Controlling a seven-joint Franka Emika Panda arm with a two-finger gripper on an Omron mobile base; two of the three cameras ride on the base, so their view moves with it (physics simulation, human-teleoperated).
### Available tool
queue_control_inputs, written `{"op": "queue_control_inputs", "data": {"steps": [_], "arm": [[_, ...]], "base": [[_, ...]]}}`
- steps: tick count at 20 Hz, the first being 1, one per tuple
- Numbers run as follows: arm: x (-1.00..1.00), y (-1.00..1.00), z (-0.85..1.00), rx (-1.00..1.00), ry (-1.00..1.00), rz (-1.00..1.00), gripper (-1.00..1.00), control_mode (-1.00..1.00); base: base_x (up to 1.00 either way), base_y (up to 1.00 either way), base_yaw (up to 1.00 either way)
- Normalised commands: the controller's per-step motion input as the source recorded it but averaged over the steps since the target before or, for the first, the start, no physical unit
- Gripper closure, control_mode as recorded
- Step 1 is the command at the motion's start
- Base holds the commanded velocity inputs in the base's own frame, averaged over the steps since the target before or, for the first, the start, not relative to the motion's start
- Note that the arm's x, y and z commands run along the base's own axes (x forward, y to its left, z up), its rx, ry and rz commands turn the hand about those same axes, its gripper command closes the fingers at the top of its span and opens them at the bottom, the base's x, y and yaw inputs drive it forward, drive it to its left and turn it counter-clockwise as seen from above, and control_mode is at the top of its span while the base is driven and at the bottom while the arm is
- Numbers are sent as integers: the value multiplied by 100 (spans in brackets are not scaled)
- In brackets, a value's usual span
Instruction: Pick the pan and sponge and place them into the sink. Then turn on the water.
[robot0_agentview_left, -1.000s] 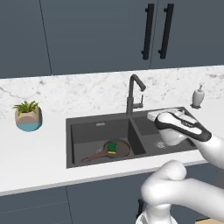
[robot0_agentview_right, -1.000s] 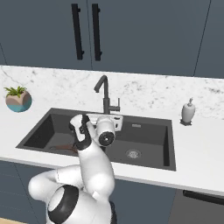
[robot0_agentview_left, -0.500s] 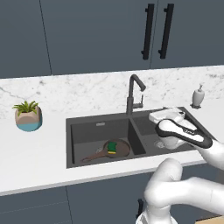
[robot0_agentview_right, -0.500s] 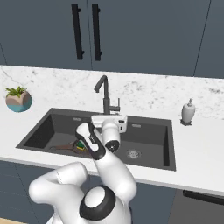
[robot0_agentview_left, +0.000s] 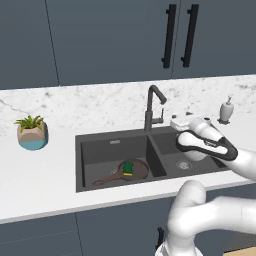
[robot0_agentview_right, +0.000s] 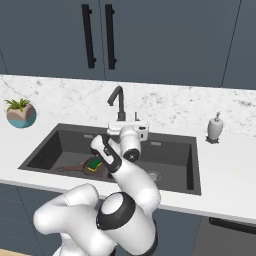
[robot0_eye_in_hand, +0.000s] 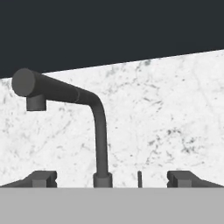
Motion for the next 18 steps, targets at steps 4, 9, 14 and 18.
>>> {"op": "queue_control_inputs", "data": {"steps": [4,9,14,18], "arm": [[8,0,0,0,0,0,-100,-100],[0,0,-5,0,0,0,-100,-100],[7,0,-1,0,0,0,-100,-100],[11,-1,-1,0,0,0,-100,-100]], "base": [[0,0,0],[0,0,0],[0,0,0],[0,0,0]]}}
